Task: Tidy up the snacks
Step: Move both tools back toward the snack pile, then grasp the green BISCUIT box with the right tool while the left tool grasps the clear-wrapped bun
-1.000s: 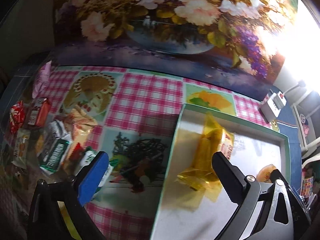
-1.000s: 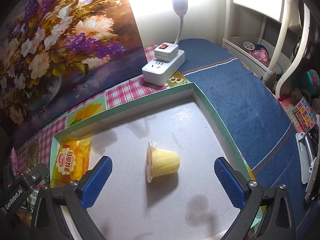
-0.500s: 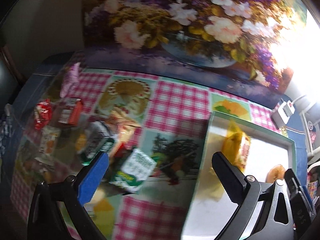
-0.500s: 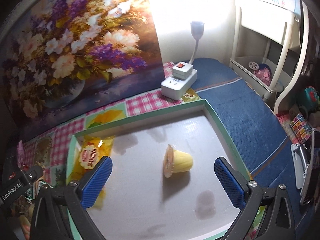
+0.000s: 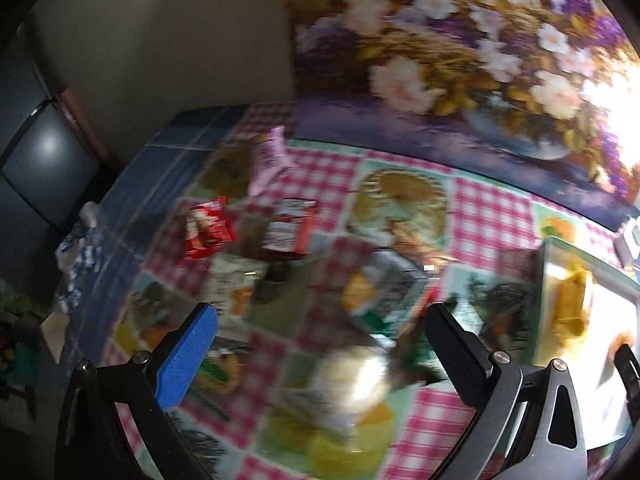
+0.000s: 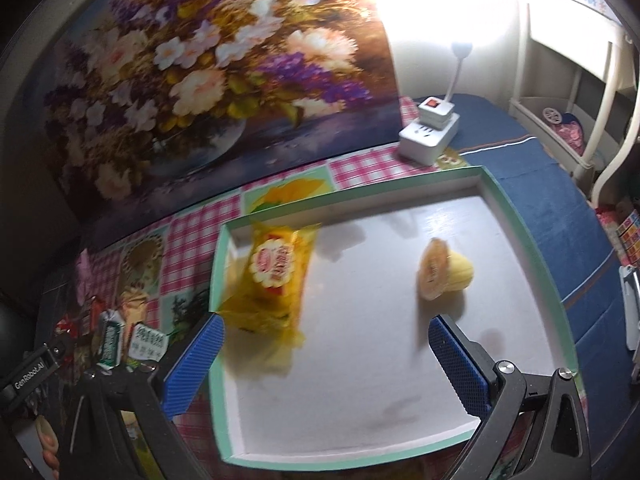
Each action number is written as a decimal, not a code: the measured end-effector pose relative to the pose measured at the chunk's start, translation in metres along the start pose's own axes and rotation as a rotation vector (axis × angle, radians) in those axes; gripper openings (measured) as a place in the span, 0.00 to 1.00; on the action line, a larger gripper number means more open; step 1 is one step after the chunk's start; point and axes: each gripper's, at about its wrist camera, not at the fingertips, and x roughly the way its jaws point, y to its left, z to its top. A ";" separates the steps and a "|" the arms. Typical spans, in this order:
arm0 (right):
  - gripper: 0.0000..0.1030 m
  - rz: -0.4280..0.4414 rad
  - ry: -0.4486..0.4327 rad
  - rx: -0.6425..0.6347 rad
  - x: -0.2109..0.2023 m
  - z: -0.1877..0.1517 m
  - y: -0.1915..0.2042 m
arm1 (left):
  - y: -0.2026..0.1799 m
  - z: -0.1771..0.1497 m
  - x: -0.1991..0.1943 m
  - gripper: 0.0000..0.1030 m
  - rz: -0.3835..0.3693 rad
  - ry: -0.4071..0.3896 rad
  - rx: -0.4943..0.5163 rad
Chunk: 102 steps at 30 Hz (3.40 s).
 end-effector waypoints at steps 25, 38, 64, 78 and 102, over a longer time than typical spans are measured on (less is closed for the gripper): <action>1.00 0.134 0.101 -0.272 0.022 -0.052 0.121 | 0.067 -0.023 0.046 1.00 -0.074 0.172 -0.185; 1.00 0.104 0.083 -0.211 0.023 -0.042 0.101 | 0.019 -0.030 0.061 1.00 -0.185 0.234 -0.010; 0.99 0.159 0.101 -0.191 0.032 -0.031 0.119 | 0.023 -0.050 0.090 0.95 -0.150 0.305 -0.036; 0.59 0.216 0.219 -0.134 0.076 -0.040 0.147 | 0.054 -0.051 0.100 0.85 -0.221 0.305 -0.086; 0.56 0.208 0.237 -0.172 0.080 -0.052 0.160 | 0.061 -0.043 0.083 0.80 -0.230 0.282 -0.088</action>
